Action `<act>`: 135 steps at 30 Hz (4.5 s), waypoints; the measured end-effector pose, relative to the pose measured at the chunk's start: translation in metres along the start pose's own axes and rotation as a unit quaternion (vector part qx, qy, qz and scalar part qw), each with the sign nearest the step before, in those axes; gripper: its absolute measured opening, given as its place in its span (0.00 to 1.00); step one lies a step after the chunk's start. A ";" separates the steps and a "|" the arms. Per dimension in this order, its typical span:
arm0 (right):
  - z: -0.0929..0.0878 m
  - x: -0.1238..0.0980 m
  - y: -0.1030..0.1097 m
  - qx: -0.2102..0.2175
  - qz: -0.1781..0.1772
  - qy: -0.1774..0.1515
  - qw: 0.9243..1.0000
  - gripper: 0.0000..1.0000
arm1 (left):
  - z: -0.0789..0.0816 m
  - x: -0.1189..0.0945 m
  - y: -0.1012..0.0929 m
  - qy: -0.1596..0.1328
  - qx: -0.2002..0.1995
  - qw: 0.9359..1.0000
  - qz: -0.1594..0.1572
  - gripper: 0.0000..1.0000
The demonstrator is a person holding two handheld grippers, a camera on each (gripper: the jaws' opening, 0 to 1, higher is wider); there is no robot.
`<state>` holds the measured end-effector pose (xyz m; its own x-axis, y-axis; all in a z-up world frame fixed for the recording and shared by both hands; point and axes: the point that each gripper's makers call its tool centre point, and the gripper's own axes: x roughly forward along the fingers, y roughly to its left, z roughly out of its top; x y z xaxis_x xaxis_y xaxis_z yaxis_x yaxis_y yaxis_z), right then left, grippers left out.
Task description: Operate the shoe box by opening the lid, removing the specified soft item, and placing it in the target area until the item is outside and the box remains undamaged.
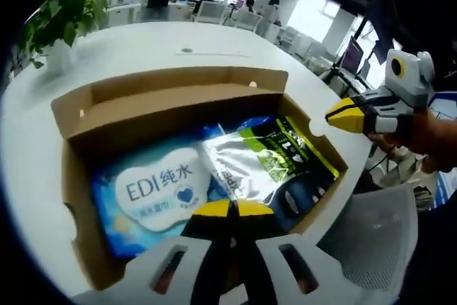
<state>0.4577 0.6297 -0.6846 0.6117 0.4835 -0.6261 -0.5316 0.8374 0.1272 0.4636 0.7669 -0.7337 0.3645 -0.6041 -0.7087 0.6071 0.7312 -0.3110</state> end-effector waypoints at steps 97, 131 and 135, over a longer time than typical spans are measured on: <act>-0.035 0.056 0.032 0.058 0.020 0.138 0.989 0.10 | -0.015 -0.018 0.030 0.003 -0.014 1.000 0.017 0.00; -0.027 0.058 0.041 0.110 0.056 0.083 0.989 0.00 | -0.014 -0.018 0.027 0.001 -0.010 1.000 0.016 0.00; -0.027 0.058 0.041 0.105 0.055 0.085 0.989 0.00 | -0.013 -0.019 0.027 -0.001 -0.009 1.000 0.017 0.00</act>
<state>0.4554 0.6857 -0.7366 0.4407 0.5400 -0.7170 -0.4449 0.8252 0.3480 0.4639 0.8028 -0.7371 0.3868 -0.5794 -0.7174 0.5811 0.7572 -0.2982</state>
